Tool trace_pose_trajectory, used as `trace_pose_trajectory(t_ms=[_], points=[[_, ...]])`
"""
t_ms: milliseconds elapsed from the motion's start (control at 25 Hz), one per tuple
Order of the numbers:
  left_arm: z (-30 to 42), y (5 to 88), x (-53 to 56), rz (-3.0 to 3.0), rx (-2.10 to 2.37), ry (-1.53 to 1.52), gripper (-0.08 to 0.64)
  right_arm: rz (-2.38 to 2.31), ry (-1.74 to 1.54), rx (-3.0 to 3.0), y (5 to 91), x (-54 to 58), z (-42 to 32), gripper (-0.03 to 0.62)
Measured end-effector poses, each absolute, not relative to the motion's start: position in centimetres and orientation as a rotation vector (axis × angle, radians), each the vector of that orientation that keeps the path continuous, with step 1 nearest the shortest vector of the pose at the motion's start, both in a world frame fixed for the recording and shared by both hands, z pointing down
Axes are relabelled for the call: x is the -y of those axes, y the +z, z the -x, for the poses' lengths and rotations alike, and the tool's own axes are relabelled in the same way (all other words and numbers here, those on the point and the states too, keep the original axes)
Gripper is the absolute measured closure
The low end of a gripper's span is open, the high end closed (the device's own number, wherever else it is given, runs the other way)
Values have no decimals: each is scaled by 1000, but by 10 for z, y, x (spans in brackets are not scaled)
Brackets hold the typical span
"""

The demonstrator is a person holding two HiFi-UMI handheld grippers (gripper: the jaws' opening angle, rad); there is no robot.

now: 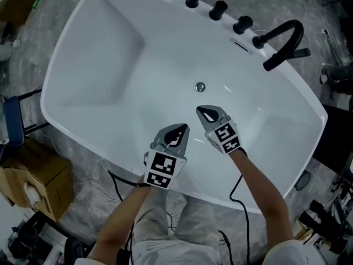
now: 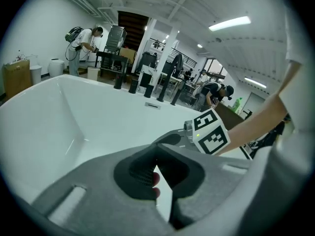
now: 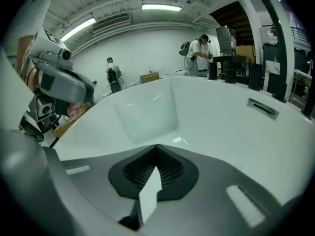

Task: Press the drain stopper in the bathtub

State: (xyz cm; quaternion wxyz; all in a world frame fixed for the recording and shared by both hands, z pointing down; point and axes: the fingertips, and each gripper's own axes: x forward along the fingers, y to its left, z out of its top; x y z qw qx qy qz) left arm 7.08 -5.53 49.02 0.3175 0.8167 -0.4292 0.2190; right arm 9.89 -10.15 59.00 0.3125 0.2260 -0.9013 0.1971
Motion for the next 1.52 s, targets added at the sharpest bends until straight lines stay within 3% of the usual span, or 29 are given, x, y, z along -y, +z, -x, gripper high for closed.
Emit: trace_pose_trajectory(t_ms=[1000, 1520], points=[[-78, 191, -34, -2250, 1275, 421, 560, -775, 360, 2548, 217, 8, -146, 592], [-90, 98, -119, -2303, 1326, 318, 560, -802, 243, 2660, 92, -70, -176, 598]])
